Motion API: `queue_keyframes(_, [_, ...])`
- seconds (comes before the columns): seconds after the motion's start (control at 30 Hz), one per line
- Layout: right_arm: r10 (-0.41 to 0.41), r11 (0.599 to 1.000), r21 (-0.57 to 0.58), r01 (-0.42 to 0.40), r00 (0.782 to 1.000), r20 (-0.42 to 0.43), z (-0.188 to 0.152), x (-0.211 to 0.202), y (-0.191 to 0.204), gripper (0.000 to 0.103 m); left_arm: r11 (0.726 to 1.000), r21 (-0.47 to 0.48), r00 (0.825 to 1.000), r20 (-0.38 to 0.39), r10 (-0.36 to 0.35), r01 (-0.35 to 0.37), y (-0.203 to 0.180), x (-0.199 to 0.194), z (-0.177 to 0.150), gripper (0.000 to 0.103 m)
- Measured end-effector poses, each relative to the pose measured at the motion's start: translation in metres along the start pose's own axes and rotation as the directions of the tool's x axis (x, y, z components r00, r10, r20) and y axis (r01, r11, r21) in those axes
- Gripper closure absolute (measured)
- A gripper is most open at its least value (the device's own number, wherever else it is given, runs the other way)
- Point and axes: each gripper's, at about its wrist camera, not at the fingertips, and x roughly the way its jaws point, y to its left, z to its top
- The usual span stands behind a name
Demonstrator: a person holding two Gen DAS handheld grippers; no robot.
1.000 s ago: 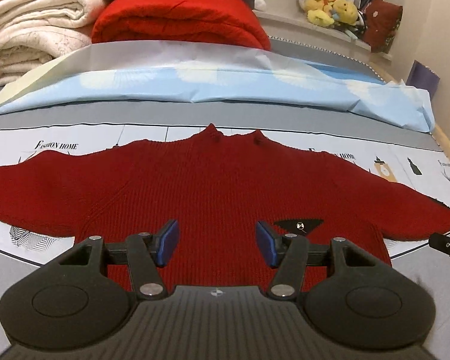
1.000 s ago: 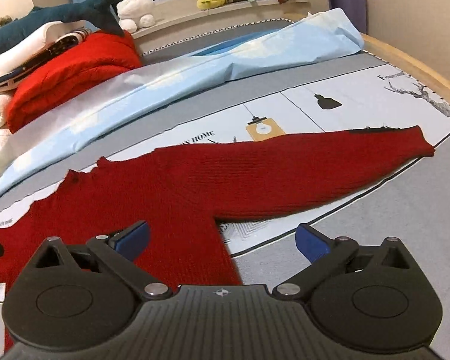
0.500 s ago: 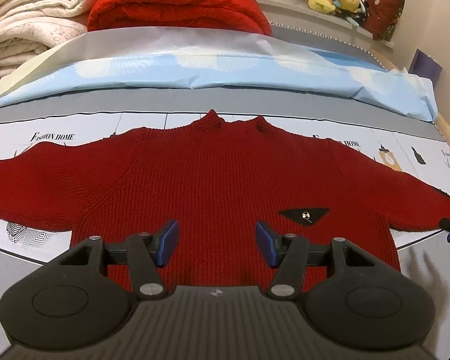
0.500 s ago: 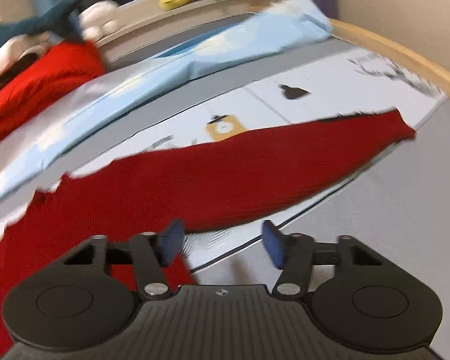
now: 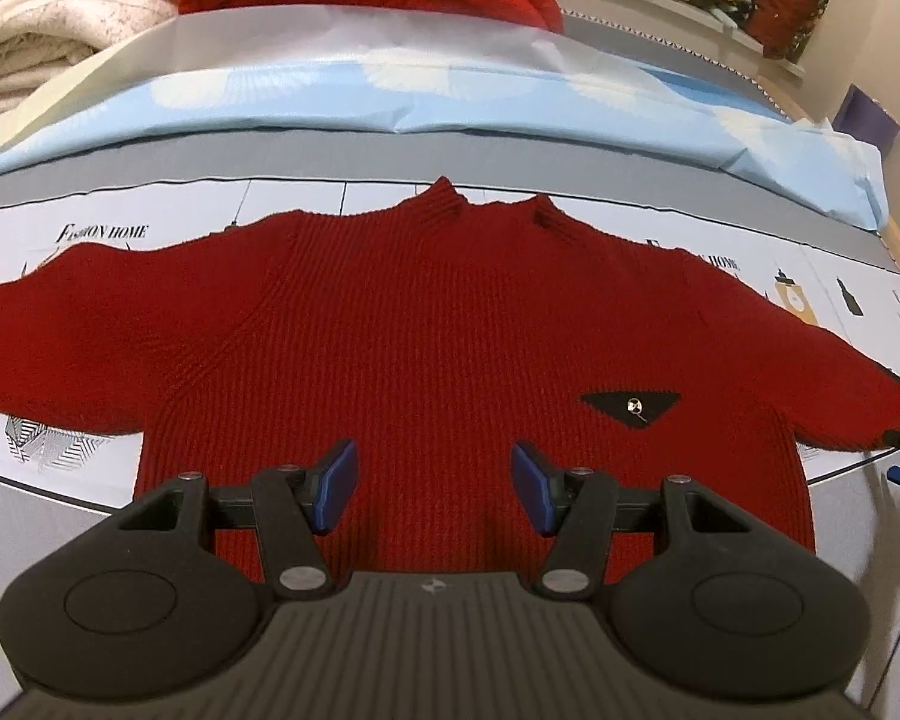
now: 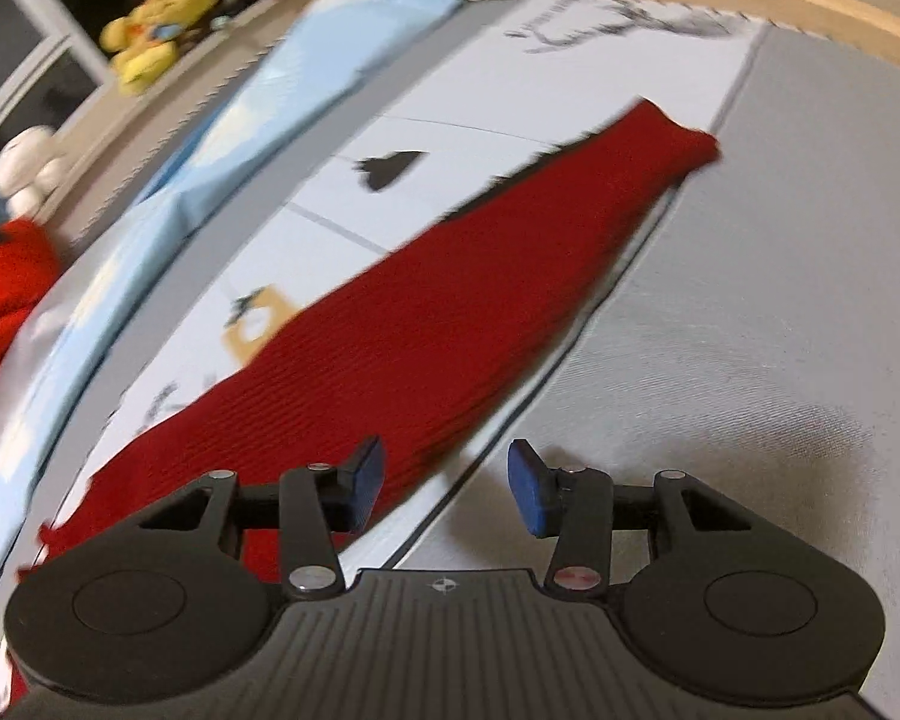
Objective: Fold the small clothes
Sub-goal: 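Grasp the sleeve cuff with the right tool and lift it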
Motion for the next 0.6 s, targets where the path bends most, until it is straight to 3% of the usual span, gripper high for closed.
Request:
queue_keyframes(0.2, [0.027,0.99,0.141,-0.031,0.999,0.029,0.005,0.024,-0.023,0.055,1.0,0.011,1.0,-0.018,0.002,-0.002,0.003,0.004,-0.001,0.041])
queue_keyframes(0.4, [0.036,0.977,0.207,-0.054,0.995,0.091,0.01,0.033,-0.026,0.055,1.0,0.007,0.999,-0.028,0.023,-0.023,0.009,0.008,-0.001,0.041])
queue_keyframes(0.47, [0.035,0.975,0.216,-0.056,0.994,0.103,0.01,0.035,-0.026,0.06,1.0,0.004,0.999,-0.03,0.026,-0.026,0.011,0.008,-0.001,0.041])
queue_keyframes(0.53, [0.022,0.977,0.211,-0.045,0.994,0.11,0.01,0.037,-0.025,0.075,1.0,0.002,0.999,-0.032,0.028,-0.028,0.013,0.009,-0.001,0.041])
queue_keyframes(0.6, [0.008,0.976,0.215,-0.031,0.994,0.111,0.01,0.039,-0.026,0.081,1.0,0.003,0.999,-0.032,0.029,-0.028,0.013,0.009,-0.001,0.041])
